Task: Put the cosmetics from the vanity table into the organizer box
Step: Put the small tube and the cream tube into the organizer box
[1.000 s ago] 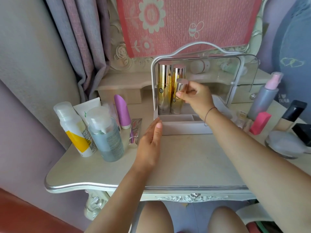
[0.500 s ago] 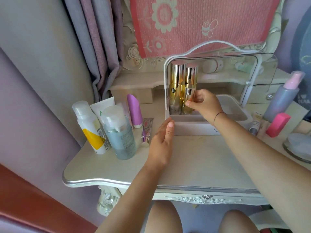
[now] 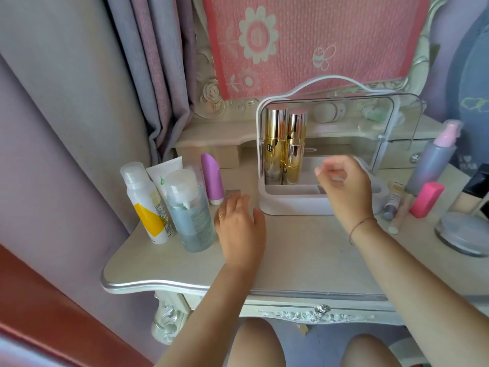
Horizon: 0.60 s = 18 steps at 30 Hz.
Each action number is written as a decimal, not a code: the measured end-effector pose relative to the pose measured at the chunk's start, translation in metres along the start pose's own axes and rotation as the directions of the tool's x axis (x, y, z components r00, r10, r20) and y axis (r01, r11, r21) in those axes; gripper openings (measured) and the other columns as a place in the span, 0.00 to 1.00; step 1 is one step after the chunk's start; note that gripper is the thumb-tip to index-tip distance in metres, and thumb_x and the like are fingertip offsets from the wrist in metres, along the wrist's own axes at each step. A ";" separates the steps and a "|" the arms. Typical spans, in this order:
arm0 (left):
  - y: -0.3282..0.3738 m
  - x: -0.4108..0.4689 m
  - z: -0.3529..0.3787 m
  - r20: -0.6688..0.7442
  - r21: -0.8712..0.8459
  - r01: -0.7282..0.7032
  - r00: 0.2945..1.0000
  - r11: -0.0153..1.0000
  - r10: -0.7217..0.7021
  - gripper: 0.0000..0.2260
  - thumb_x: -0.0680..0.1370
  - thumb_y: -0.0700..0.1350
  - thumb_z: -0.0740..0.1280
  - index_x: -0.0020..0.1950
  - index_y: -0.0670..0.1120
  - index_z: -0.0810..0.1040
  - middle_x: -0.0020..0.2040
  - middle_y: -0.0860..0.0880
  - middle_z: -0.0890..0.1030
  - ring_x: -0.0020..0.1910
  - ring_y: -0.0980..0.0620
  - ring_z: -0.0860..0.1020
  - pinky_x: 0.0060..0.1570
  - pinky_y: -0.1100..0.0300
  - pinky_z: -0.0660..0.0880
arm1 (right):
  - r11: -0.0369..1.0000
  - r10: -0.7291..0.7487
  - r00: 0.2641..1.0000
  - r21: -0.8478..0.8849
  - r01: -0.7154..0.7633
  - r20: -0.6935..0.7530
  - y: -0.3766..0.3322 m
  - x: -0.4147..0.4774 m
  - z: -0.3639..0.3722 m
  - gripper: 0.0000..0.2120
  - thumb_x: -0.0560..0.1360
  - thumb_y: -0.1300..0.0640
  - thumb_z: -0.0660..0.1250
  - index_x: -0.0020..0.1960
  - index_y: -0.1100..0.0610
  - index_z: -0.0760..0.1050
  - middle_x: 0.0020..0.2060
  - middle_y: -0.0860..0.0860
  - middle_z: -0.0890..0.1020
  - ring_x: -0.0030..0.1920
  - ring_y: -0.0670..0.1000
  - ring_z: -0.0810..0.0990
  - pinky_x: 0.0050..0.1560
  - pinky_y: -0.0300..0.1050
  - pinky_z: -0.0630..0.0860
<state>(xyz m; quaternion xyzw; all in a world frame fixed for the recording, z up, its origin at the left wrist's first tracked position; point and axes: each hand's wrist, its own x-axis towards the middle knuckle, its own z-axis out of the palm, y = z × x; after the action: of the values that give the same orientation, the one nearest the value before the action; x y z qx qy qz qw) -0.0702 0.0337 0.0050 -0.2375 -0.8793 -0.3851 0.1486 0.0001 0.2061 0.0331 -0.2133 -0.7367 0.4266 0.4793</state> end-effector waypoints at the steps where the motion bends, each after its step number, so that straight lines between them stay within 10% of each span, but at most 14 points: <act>1: -0.002 -0.001 0.001 0.065 0.053 0.057 0.996 0.997 -0.060 0.19 0.75 0.43 0.61 0.66 0.44 0.72 0.69 0.47 0.72 0.69 0.44 0.67 0.69 0.48 0.61 | 1.000 -0.005 1.000 0.020 0.005 0.008 0.000 -0.008 -0.004 0.05 0.73 0.56 0.69 0.47 0.50 0.76 0.41 0.39 0.79 0.42 0.35 0.78 0.42 0.23 0.70; 8: -0.001 -0.011 -0.003 0.137 0.047 0.055 0.989 0.997 -0.061 0.18 0.72 0.34 0.63 0.62 0.39 0.75 0.63 0.41 0.76 0.63 0.40 0.69 0.61 0.53 0.65 | 0.975 0.184 0.972 0.098 -0.199 0.149 0.010 -0.040 -0.011 0.03 0.73 0.58 0.69 0.46 0.53 0.77 0.41 0.53 0.82 0.45 0.59 0.82 0.52 0.56 0.79; 18: 0.001 -0.045 -0.022 -0.054 -0.247 0.189 0.977 0.950 -0.208 0.07 0.73 0.37 0.65 0.48 0.42 0.81 0.38 0.48 0.81 0.37 0.51 0.74 0.43 0.53 0.74 | 0.822 0.398 0.763 0.172 -0.544 0.510 -0.007 -0.056 -0.004 0.01 0.75 0.63 0.67 0.46 0.59 0.77 0.41 0.58 0.81 0.38 0.52 0.82 0.44 0.48 0.83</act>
<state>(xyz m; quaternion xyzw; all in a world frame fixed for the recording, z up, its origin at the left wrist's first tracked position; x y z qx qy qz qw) -0.0303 0.0045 0.0004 -0.1488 -0.8390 -0.5109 0.1139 0.0299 0.1635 0.0100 -0.2106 -0.6722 0.6818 0.1974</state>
